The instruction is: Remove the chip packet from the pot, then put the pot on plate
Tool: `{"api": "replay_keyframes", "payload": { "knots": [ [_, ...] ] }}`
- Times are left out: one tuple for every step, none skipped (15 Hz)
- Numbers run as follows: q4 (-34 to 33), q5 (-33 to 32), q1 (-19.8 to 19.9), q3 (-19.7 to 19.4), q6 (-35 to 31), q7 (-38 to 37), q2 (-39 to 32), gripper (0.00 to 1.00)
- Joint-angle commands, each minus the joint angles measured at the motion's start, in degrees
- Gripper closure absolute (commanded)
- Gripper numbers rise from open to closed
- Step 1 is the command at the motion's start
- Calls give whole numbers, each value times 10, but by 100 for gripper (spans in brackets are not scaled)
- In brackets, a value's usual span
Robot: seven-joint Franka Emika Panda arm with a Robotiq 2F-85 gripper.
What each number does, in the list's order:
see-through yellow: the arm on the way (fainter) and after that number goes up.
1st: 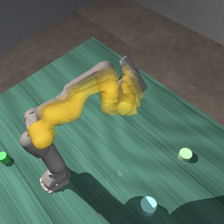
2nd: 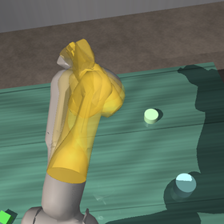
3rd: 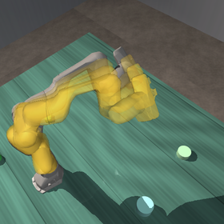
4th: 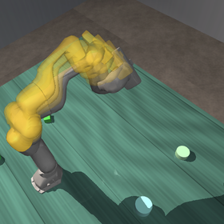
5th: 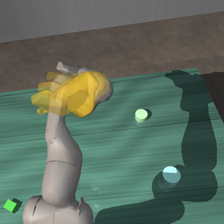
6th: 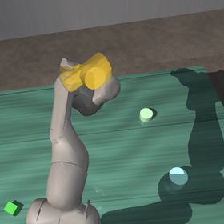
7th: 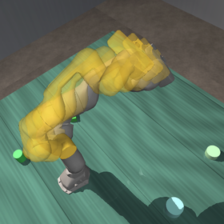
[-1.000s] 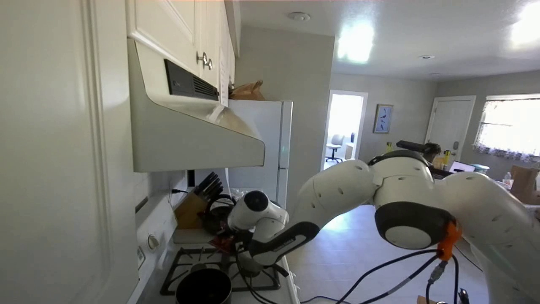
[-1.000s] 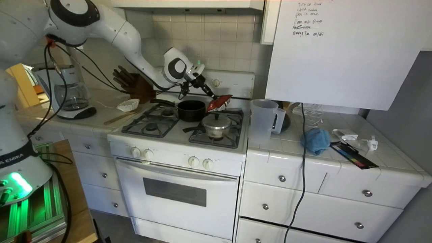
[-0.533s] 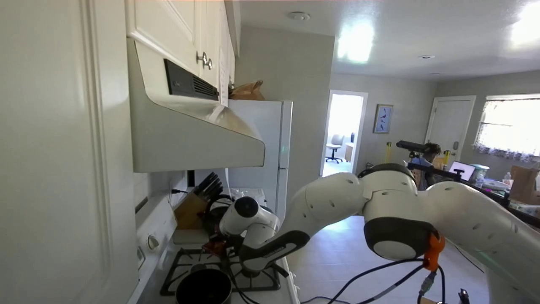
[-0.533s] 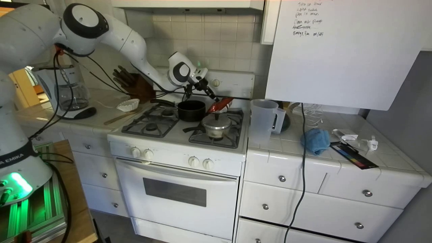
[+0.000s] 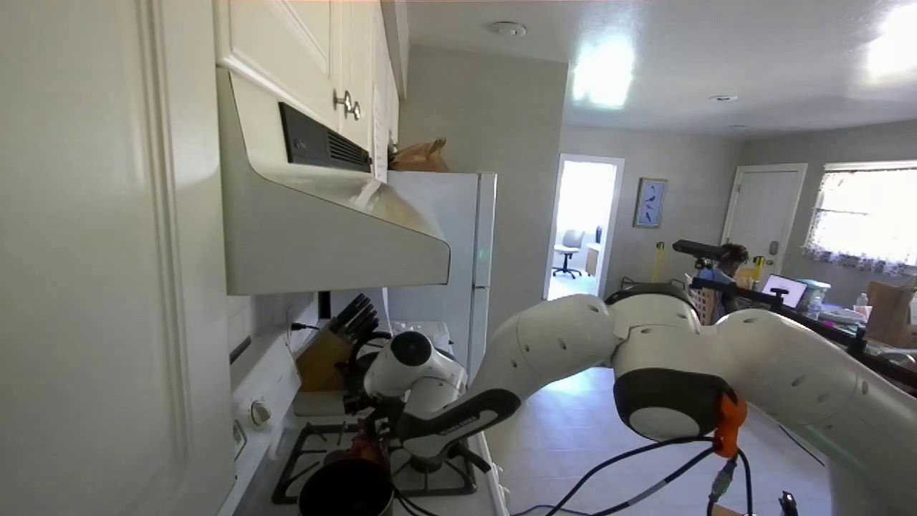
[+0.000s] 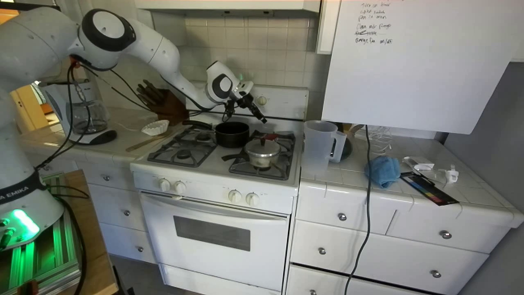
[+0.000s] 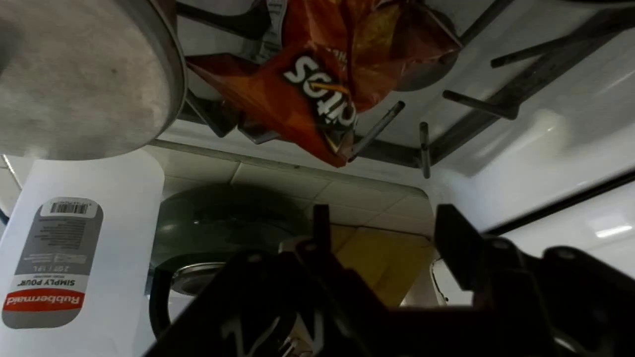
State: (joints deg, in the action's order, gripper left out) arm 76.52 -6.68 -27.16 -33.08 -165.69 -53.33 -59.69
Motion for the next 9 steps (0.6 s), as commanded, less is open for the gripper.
{"api": "replay_keyframes", "payload": {
  "knots": [
    [54,-11,30,88,13,96,78,10],
    [67,-9,42,117,10,128,95,4],
    [86,-7,48,139,23,160,115,0],
    [97,-4,60,165,35,195,131,0],
    [111,-2,68,182,58,223,148,0],
    [122,0,76,195,82,247,165,0],
    [127,3,82,201,101,260,173,0],
    [136,1,86,205,130,272,186,0],
    [145,-4,88,207,164,284,199,0]
  ]
}}
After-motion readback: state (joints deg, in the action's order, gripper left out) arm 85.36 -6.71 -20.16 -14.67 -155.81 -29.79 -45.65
